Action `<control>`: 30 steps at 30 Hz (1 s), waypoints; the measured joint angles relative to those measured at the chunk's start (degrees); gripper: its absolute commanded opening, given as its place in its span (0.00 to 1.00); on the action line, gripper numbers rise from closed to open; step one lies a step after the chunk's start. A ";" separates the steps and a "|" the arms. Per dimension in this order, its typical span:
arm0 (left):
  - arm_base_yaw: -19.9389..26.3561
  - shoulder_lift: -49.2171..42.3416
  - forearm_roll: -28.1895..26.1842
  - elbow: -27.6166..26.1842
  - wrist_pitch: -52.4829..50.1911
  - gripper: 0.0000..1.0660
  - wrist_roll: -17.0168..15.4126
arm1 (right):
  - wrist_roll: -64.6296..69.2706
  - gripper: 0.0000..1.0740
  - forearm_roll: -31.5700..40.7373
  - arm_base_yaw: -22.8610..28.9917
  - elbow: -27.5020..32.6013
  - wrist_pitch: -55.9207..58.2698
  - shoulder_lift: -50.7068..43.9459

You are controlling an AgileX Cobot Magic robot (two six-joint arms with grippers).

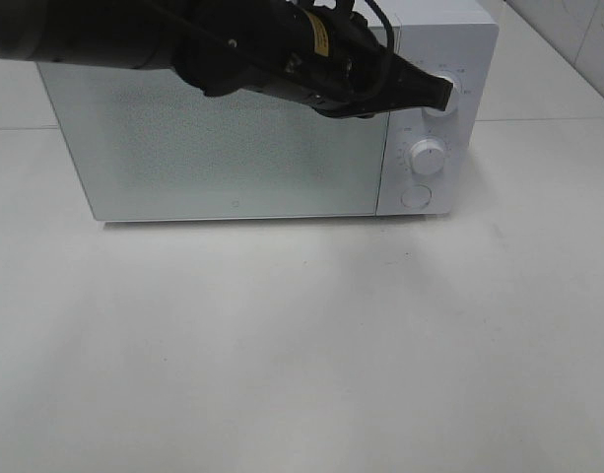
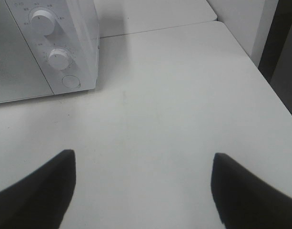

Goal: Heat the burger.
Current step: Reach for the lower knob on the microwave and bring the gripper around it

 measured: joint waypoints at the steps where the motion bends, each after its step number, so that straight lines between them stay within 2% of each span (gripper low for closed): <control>1: -0.29 -1.38 -0.34 0.00 2.98 0.00 0.00 | 0.00 0.71 0.00 0.00 0.00 0.00 0.00; 5: -0.86 -3.38 -0.80 0.00 7.96 0.00 0.00 | 0.00 0.71 0.00 0.00 0.00 0.00 0.00; 7: -0.97 -6.02 -1.03 0.00 14.67 0.00 -0.40 | 0.00 0.71 0.00 0.00 0.00 0.00 0.00; 10: -0.97 -6.76 -1.09 0.00 16.04 0.00 -0.40 | 0.00 0.71 0.00 0.00 0.00 0.00 0.00; 15: -0.97 -11.63 -1.15 4.18 17.30 0.00 -0.80 | 0.00 0.71 0.00 0.00 0.00 0.00 0.00; 17: -0.97 -14.84 -1.15 8.82 17.30 0.00 -2.01 | 0.00 0.71 0.00 0.00 0.00 0.00 0.00; 21: -0.97 -17.42 -1.09 12.83 17.30 0.01 -4.01 | 0.00 0.71 0.00 0.00 0.00 0.00 0.00; 23: -0.97 -20.86 0.40 17.36 17.42 0.24 -7.45 | 0.00 0.71 0.00 0.00 0.00 0.00 0.00; 24: -0.97 -20.86 0.40 17.36 17.42 0.24 -7.45 | 0.00 0.71 0.00 0.00 0.00 0.00 0.00; 26: -0.97 -22.69 1.32 18.74 18.85 0.85 -9.91 | 0.00 0.71 0.00 0.00 0.00 0.00 0.00; 27: -0.97 -22.69 1.32 18.74 18.85 0.85 -9.91 | 0.00 0.71 0.00 0.00 0.00 0.00 0.00; 28: -0.97 -23.09 1.49 18.91 19.77 0.96 -10.71 | 0.00 0.71 0.00 0.00 0.00 0.00 0.00; 30: -0.97 -24.01 2.12 19.02 22.40 0.94 -11.75 | 0.00 0.71 0.00 0.00 0.00 0.00 0.00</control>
